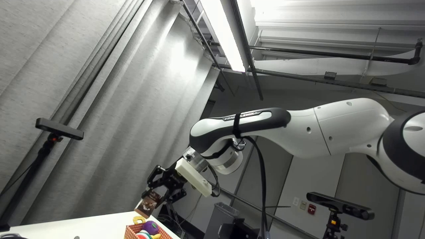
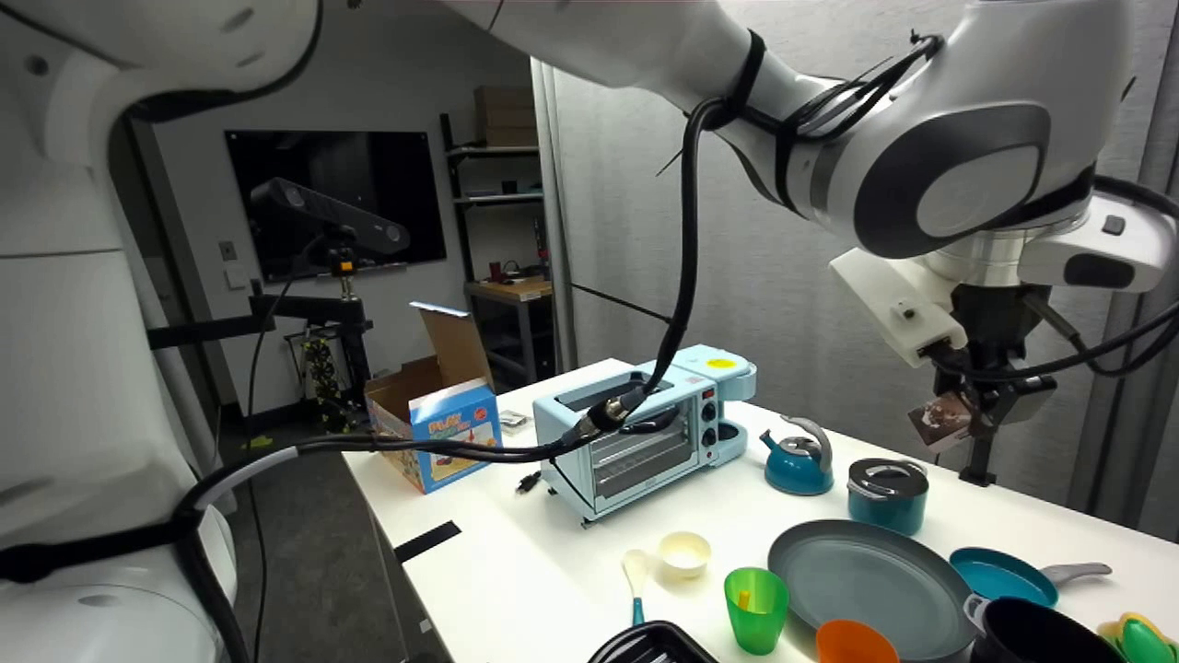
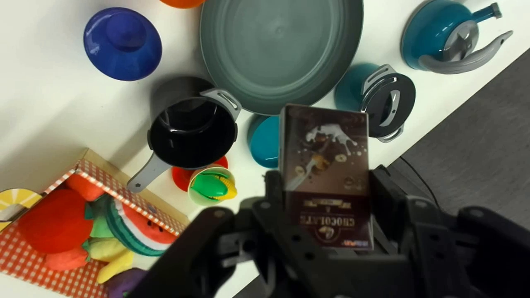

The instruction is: Put the box in the pot

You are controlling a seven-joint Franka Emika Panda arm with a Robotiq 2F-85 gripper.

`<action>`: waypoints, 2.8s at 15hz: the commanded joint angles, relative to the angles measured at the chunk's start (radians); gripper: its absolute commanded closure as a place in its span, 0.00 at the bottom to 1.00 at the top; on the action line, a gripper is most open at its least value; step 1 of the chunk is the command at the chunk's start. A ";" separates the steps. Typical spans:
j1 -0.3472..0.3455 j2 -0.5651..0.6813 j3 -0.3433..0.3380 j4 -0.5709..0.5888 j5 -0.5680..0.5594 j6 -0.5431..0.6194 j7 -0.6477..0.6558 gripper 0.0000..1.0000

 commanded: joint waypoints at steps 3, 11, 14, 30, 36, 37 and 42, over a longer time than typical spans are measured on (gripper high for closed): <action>-0.026 0.077 -0.006 0.094 0.053 -0.063 -0.051 0.70; -0.061 0.166 -0.001 0.140 0.065 -0.062 -0.069 0.70; -0.072 0.191 0.001 0.149 0.068 -0.059 -0.079 0.70; -0.098 0.331 0.008 0.216 0.036 -0.050 -0.100 0.70; -0.103 0.384 0.009 0.269 0.027 -0.055 -0.094 0.70; -0.104 0.390 0.009 0.276 0.027 -0.055 -0.094 0.70; -0.111 0.417 0.010 0.307 0.025 -0.059 -0.092 0.70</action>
